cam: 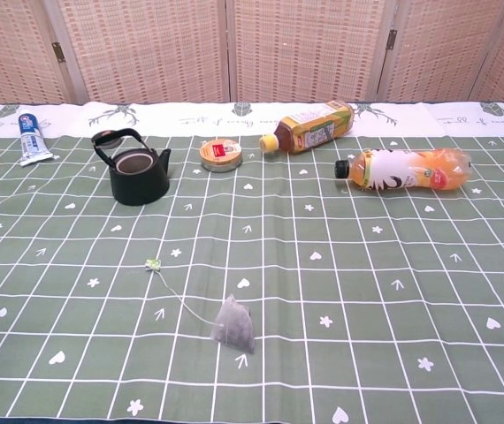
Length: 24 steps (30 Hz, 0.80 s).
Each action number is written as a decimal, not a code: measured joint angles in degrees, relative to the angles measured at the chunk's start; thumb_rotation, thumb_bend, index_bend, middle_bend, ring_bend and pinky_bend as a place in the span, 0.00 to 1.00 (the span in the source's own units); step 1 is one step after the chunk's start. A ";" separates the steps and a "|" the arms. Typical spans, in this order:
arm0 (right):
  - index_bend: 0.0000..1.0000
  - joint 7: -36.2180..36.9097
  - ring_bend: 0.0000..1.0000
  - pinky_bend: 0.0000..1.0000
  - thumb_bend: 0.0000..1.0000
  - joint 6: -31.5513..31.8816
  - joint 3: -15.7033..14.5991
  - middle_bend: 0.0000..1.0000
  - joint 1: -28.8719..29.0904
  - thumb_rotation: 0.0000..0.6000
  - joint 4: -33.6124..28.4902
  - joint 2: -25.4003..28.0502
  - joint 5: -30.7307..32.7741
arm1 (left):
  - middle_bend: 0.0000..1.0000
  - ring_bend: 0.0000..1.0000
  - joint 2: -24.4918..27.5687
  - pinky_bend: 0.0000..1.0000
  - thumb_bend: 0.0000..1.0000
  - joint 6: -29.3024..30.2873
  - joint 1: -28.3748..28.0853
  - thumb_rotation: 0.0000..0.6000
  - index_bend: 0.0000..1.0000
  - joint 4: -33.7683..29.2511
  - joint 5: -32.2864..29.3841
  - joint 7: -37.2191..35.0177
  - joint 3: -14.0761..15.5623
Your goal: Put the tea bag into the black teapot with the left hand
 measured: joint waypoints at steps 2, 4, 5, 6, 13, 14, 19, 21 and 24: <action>0.00 0.69 0.09 0.03 0.37 1.06 -0.02 0.00 -0.18 1.00 0.28 0.00 -0.38 | 1.00 1.00 -1.82 1.00 0.39 -2.89 -1.91 1.00 0.40 0.16 -2.78 -1.26 -1.29; 0.00 1.24 0.09 0.03 0.36 2.35 -0.07 0.00 -0.45 1.00 0.75 -0.07 -0.97 | 1.00 1.00 -4.67 1.00 0.39 -6.19 -4.08 1.00 0.40 0.91 -6.43 -1.40 -2.94; 0.00 1.58 0.09 0.03 0.36 3.27 -0.18 0.00 -0.68 1.00 1.26 -0.13 -1.58 | 1.00 1.00 -6.03 1.00 0.40 -7.67 -5.00 1.00 0.41 1.39 -7.99 -1.12 -3.60; 0.00 1.85 0.09 0.03 0.36 4.00 -0.28 0.00 -0.87 1.00 1.72 -0.17 -2.06 | 1.00 1.00 -7.91 1.00 0.40 -9.52 -6.17 1.00 0.42 2.15 -9.90 -0.60 -4.41; 0.00 4.91 0.09 0.03 0.36 8.32 -1.08 0.00 -2.12 1.00 5.55 -0.52 -4.79 | 1.00 1.00 -18.68 1.00 0.41 -14.56 -11.22 1.00 0.41 8.70 -16.35 2.96 -7.76; 0.00 5.22 0.09 0.03 0.37 8.46 -1.18 0.00 -2.16 1.00 5.82 -0.53 -4.99 | 1.00 1.00 -19.82 1.00 0.41 -14.89 -11.74 1.00 0.41 9.70 -16.91 3.81 -8.04; 0.00 5.09 0.09 0.03 0.36 7.87 -1.10 0.00 -1.98 1.00 5.64 -0.56 -4.75 | 1.00 1.00 -24.43 1.00 0.41 -15.00 -13.31 1.00 0.43 13.31 -18.58 9.30 -8.70; 0.00 4.43 0.09 0.03 0.37 7.05 -1.13 0.00 -1.84 1.00 5.23 -0.58 -4.67 | 1.00 1.00 -26.62 1.00 0.41 -14.42 -13.65 1.00 0.44 15.03 -18.72 10.86 -8.63; 0.00 3.25 0.09 0.03 0.37 6.53 -1.26 0.00 -1.79 1.00 4.79 -0.67 -5.04 | 1.00 1.00 -29.36 1.00 0.41 -14.05 -14.29 1.00 0.45 17.79 -19.17 12.22 -8.58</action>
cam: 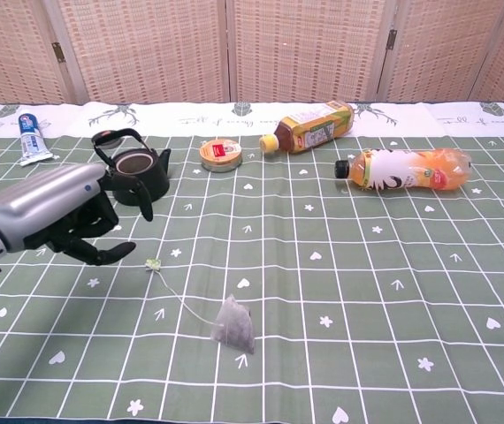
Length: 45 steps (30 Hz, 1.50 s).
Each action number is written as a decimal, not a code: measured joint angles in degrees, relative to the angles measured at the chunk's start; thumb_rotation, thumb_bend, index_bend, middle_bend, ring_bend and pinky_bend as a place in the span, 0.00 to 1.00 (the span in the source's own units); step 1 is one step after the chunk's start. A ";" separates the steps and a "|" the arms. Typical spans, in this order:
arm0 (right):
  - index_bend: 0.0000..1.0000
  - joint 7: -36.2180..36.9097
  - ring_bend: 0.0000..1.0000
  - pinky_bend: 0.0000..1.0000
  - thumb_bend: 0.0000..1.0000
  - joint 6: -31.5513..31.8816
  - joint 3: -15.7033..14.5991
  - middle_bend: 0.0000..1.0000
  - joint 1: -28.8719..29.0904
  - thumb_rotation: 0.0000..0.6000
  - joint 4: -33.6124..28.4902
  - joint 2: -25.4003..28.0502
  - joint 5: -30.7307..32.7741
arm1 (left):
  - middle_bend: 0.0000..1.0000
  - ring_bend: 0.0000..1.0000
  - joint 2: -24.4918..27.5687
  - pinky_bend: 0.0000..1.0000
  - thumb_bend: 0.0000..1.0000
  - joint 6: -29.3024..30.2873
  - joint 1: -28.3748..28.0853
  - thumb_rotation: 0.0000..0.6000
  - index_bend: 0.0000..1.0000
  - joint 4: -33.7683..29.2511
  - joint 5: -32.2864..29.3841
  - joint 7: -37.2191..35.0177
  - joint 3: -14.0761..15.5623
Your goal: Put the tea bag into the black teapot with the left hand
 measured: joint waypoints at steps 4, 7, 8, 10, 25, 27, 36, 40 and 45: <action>0.00 -0.01 0.09 0.03 0.36 0.39 -0.09 0.00 -0.12 1.00 0.14 -0.07 -0.37 | 1.00 1.00 -2.51 1.00 0.41 0.40 -0.79 1.00 0.45 2.83 -0.53 1.26 0.03; 0.00 0.73 0.09 0.03 0.37 0.78 -0.05 0.00 -0.15 1.00 0.29 0.07 -0.17 | 1.00 1.00 -3.99 1.00 0.41 1.19 -1.07 1.00 0.46 5.09 -0.14 2.03 0.39; 0.00 0.95 0.09 0.03 0.36 1.00 -0.04 0.00 -0.19 1.00 0.40 0.11 -0.16 | 1.00 1.00 -4.49 1.00 0.41 1.48 -1.13 1.00 0.46 5.84 0.01 2.11 0.53; 0.00 1.11 0.09 0.03 0.36 1.30 -0.06 0.00 -0.26 1.00 0.62 0.11 -0.28 | 1.00 1.00 -5.65 1.00 0.41 2.05 -1.21 1.00 0.47 7.61 0.31 1.94 0.89; 0.00 1.22 0.09 0.03 0.36 1.69 -0.04 0.00 -0.35 1.00 0.83 -0.10 -0.62 | 1.00 1.00 -10.71 1.00 0.41 0.83 -2.44 1.00 0.49 17.33 0.31 0.64 3.09; 0.00 1.45 0.09 0.03 0.36 1.84 -0.03 0.00 -0.35 1.00 1.02 -0.10 -0.62 | 1.00 1.00 -11.24 1.00 0.41 0.69 -2.66 1.00 0.49 18.32 0.15 0.77 3.10; 0.00 1.31 0.09 0.03 0.37 1.92 -0.10 0.00 -0.42 1.00 1.20 -0.22 -0.84 | 1.00 1.00 -12.05 1.00 0.41 0.92 -3.05 1.00 0.53 20.27 -0.25 0.39 3.06; 0.00 0.94 0.09 0.03 0.37 1.86 -0.12 0.00 -0.47 1.00 1.08 -0.28 -0.94 | 1.00 1.00 -12.45 1.00 0.41 0.68 -3.10 1.00 0.54 21.48 -0.67 0.74 3.04; 0.00 0.81 0.09 0.03 0.36 1.48 -0.10 0.00 -0.40 1.00 0.87 -0.25 -0.74 | 1.00 1.00 -12.91 1.00 0.41 0.12 -3.51 1.00 0.54 22.39 -1.09 0.53 2.99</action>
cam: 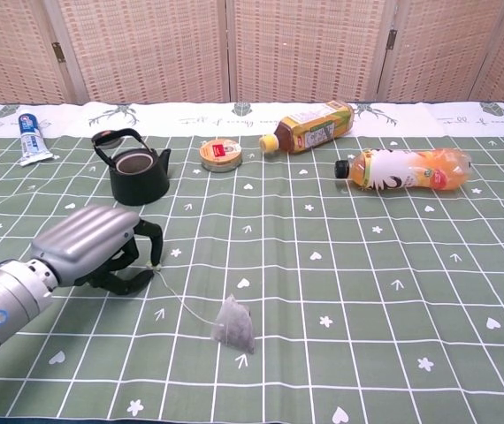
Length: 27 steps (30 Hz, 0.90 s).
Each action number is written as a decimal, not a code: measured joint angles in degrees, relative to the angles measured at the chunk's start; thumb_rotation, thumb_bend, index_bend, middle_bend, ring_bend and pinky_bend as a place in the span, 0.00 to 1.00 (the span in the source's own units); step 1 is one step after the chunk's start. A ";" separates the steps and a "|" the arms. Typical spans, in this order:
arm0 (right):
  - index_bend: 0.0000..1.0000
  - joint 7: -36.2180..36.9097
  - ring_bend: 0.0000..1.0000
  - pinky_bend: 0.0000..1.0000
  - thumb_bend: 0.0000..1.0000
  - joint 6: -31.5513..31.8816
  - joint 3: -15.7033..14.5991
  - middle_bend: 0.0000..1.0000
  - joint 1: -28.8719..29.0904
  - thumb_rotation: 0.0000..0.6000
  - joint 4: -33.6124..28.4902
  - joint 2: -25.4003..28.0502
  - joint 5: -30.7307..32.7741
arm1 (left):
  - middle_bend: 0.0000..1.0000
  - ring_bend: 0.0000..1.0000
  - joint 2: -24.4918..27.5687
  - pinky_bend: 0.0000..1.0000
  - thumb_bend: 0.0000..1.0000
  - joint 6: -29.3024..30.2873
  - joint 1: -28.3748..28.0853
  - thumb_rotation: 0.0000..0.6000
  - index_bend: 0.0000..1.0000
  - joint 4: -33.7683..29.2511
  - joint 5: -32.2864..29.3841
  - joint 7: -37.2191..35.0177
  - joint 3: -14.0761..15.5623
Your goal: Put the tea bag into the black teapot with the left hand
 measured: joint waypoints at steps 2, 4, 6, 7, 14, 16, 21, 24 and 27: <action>0.00 -0.16 0.09 0.03 0.36 0.02 -0.01 0.00 -0.02 1.00 -0.04 -0.02 -0.07 | 1.00 1.00 -0.13 1.00 0.41 0.04 -0.12 1.00 0.54 0.20 0.00 -0.14 -0.01; 0.00 -0.20 0.09 0.03 0.36 0.10 -0.02 0.00 -0.07 1.00 -0.01 -0.05 -0.13 | 1.00 1.00 -0.07 1.00 0.41 -0.17 -0.21 1.00 0.54 0.19 -0.16 0.07 0.00; 0.00 -0.19 0.10 0.03 0.37 0.10 -0.04 0.00 -0.08 1.00 0.01 -0.05 -0.14 | 1.00 1.00 -0.08 1.00 0.41 -0.06 -0.26 1.00 0.55 0.19 -0.20 0.12 0.01; 0.00 -0.20 0.10 0.03 0.37 0.06 -0.05 0.00 -0.07 1.00 0.01 -0.05 -0.16 | 1.00 1.00 -0.11 1.00 0.41 0.04 -0.26 1.00 0.55 0.22 -0.18 0.07 0.02; 0.00 -0.37 0.10 0.03 0.36 -0.13 -0.08 0.00 -0.01 1.00 -0.05 -0.04 -0.23 | 1.00 1.00 -0.84 1.00 0.42 0.88 -0.56 1.00 0.55 1.94 0.36 -0.60 0.04; 0.00 -0.43 0.10 0.03 0.36 -0.19 -0.08 0.00 0.00 1.00 -0.08 -0.05 -0.22 | 1.00 1.00 -0.93 1.00 0.42 0.66 -0.78 1.00 0.54 2.52 0.34 -0.92 0.01; 0.00 -0.81 0.09 0.03 0.36 -0.51 -0.14 0.00 0.05 1.00 -0.30 -0.05 -0.29 | 1.00 1.00 -1.34 1.00 0.43 0.55 -1.13 1.00 0.55 3.61 0.28 -1.66 -0.11; 0.00 -0.88 0.10 0.03 0.36 -0.52 -0.11 0.00 0.03 1.00 -0.35 -0.07 -0.26 | 1.00 1.00 -1.62 1.00 0.44 0.72 -1.25 1.00 0.57 4.38 0.53 -2.63 0.02; 0.00 -0.89 0.10 0.03 0.37 -0.52 -0.12 0.00 0.03 1.00 -0.37 -0.06 -0.29 | 1.00 1.00 -1.91 1.00 0.46 0.73 -1.42 1.00 0.59 5.21 0.61 -2.83 0.08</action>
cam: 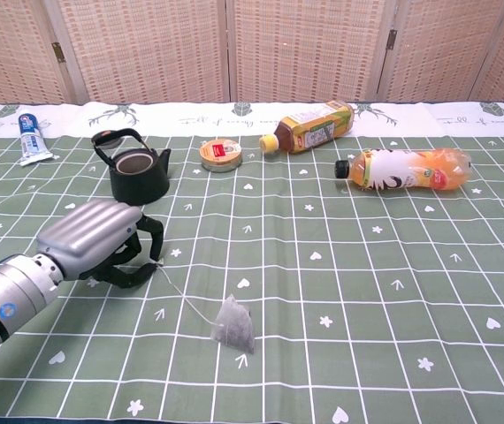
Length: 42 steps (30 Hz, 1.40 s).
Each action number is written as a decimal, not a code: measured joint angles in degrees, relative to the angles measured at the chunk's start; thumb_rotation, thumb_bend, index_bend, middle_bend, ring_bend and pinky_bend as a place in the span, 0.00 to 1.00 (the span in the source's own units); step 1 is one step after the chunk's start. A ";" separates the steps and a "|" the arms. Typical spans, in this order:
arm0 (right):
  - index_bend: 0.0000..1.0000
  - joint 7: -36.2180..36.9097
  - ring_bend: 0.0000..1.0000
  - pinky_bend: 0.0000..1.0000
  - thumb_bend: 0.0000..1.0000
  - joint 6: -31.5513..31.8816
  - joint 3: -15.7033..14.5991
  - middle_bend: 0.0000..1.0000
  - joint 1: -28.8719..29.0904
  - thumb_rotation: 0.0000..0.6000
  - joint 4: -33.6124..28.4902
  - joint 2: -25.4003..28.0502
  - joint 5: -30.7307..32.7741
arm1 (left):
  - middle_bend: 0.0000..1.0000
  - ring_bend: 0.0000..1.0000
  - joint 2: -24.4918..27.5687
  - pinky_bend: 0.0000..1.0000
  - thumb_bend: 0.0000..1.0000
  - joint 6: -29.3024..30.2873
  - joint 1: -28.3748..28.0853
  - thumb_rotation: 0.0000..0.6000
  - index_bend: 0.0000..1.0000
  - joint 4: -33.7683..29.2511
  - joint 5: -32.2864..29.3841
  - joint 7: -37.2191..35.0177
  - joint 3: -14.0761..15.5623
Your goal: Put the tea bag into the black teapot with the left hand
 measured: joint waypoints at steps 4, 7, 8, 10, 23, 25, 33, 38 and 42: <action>0.00 -0.04 0.10 0.03 0.36 0.02 0.00 0.00 -0.01 1.00 -0.03 0.00 -0.02 | 1.00 1.00 -0.36 1.00 0.48 0.17 -0.11 1.00 0.61 0.72 0.13 -0.13 0.13; 0.00 -0.07 0.10 0.03 0.37 -0.07 -0.03 0.00 0.00 1.00 -0.01 -0.01 -0.03 | 1.00 1.00 -0.58 1.00 0.49 0.45 -0.13 1.00 0.61 1.23 0.33 -0.32 0.26; 0.00 -0.12 0.10 0.03 0.37 -0.08 -0.03 0.00 0.01 1.00 0.00 -0.01 -0.04 | 1.00 1.00 -0.62 1.00 0.49 0.61 -0.15 1.00 0.61 1.32 0.41 -0.35 0.27; 0.00 -0.16 0.10 0.03 0.36 -0.15 -0.04 0.00 0.02 1.00 -0.04 -0.01 -0.05 | 1.00 1.00 -0.66 1.00 0.50 1.07 -0.18 1.00 0.62 1.47 0.65 -0.44 0.30; 0.00 -0.45 0.10 0.03 0.36 -0.77 0.03 0.00 0.24 1.00 -0.46 0.04 0.18 | 1.00 1.00 3.20 1.00 0.50 5.15 -0.93 1.00 0.62 -4.34 1.83 1.94 -1.80; 0.00 -0.39 0.10 0.03 0.36 -0.88 0.05 0.00 0.30 1.00 -0.54 0.09 0.30 | 1.00 1.00 4.82 1.00 0.50 5.80 -1.26 1.00 0.62 -7.54 1.93 3.65 -2.68; 0.00 0.05 0.10 0.03 0.37 -1.51 0.11 0.00 0.55 1.00 -0.94 0.38 0.99 | 1.00 1.00 12.84 1.00 0.51 7.46 -2.66 1.00 0.63 -25.23 1.70 12.28 -6.93; 0.00 -0.43 0.10 0.03 0.36 -1.89 0.03 0.00 0.60 1.00 -1.34 0.39 0.91 | 1.00 1.00 17.73 1.00 0.51 7.14 -4.15 1.00 0.63 -33.50 -0.26 17.68 -10.94; 0.00 -0.29 0.10 0.03 0.36 -2.39 0.13 0.00 0.81 1.00 -1.62 0.53 1.33 | 1.00 1.00 19.85 1.00 0.51 5.66 -5.78 1.00 0.63 -35.74 -3.04 19.83 -13.84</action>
